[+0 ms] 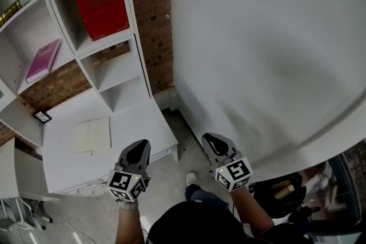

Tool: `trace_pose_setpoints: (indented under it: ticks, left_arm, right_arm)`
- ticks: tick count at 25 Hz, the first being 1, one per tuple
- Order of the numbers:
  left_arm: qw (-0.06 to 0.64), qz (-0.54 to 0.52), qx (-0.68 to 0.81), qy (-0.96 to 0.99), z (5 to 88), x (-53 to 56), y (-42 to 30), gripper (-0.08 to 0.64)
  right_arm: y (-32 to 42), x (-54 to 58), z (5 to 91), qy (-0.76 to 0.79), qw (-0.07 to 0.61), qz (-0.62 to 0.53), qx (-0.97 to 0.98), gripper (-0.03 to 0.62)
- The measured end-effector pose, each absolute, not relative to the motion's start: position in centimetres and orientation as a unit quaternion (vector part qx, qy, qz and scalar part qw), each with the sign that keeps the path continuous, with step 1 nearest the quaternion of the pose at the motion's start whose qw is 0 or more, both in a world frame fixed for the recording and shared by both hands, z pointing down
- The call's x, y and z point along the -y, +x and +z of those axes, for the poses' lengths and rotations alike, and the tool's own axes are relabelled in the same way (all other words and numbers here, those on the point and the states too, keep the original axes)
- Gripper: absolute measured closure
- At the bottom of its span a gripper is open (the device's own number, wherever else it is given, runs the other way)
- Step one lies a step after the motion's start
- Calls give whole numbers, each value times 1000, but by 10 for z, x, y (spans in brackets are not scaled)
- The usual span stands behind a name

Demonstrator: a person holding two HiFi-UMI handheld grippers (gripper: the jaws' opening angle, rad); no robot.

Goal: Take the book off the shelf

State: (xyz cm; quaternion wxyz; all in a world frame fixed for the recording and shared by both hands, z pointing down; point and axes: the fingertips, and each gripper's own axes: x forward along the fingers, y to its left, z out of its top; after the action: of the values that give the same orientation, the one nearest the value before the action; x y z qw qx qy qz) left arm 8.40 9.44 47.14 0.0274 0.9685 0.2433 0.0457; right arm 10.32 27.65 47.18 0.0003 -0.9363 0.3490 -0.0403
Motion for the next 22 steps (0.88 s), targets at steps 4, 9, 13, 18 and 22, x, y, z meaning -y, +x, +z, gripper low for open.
trace_pose_setpoints:
  ticks: [4,9,13,18,22]
  left_arm:
    - [29,45,-229,972,470,-91,131,554]
    - [29,54,-216,975,474,-93,175,554]
    - [23,58,-194,979,476,-89,204,554]
    - [7,62,-166,984,477,-79,228,554]
    - [-2,63,-139,988,477,-64,239,554]
  right_arm:
    - [154,-272,472,-930,2,-41,-365,554]
    - [205,-265,474,-921,6,-46,-387,555]
    - [238,-256,475,-911,4,-48,-409,554]
    - [271,-237,475,-897,7,-48,-439,554]
    - [291,-214,469,-883,6,-42,-468,554]
